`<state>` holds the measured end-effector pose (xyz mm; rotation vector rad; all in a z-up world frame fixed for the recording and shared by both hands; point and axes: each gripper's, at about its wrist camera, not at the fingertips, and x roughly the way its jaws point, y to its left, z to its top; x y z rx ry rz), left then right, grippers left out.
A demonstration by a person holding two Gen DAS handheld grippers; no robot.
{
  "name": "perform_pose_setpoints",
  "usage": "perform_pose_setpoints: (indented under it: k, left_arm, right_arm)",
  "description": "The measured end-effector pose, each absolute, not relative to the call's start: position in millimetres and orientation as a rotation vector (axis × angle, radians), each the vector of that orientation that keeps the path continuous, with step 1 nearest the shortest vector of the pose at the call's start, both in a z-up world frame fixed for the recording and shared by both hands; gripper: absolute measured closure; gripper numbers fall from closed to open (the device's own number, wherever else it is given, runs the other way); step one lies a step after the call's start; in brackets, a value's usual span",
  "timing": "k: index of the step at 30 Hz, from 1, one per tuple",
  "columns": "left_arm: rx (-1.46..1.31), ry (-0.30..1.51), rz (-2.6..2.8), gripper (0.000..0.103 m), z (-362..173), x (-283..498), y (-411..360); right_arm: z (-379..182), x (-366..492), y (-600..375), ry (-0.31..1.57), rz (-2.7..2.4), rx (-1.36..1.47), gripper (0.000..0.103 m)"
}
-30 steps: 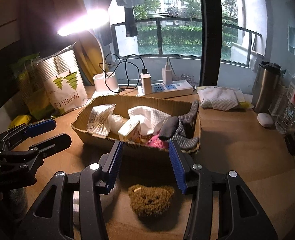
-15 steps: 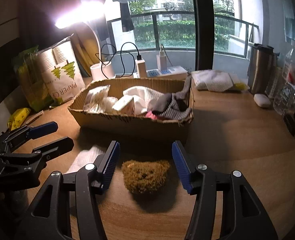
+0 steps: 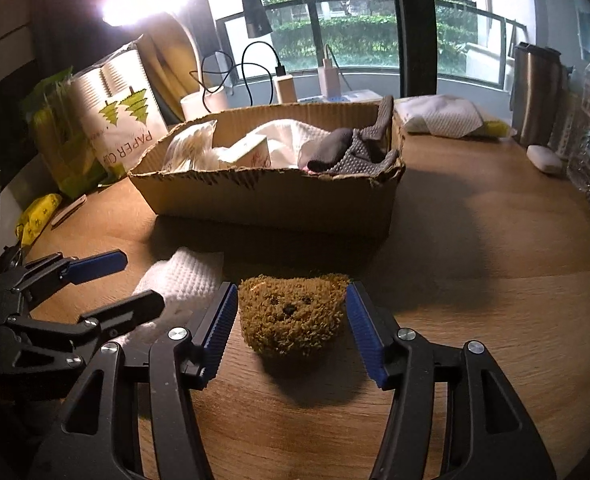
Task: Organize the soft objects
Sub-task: 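Grasp the white waffle cloth with the left tool while the right tool grasps the brown bear, then carry the bear into the box and open the right tool while the left tool carries the cloth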
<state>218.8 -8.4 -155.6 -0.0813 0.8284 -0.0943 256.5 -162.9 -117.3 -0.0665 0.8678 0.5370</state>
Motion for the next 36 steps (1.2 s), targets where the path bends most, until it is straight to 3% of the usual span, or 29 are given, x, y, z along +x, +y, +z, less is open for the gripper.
perform_pose_setpoints:
  k: [15, 17, 23, 36]
  left_arm:
    - [-0.017, 0.906, -0.091, 0.032, -175, 228, -20]
    - [-0.012, 0.903, -0.1, 0.048, -174, 227, -21]
    - [-0.002, 0.898, -0.139, 0.077, -173, 225, -24]
    - [-0.063, 0.814, -0.175, 0.08, -146, 215, -14]
  right_arm:
    - [-133, 264, -155, 0.897, 0.543, -0.099, 0.041]
    - [-134, 264, -154, 0.898, 0.541, -0.106, 0.041]
    - [-135, 265, -151, 0.904, 0.537, -0.126, 0.041]
    - [-125, 259, -151, 0.875, 0.544, -0.134, 0.051]
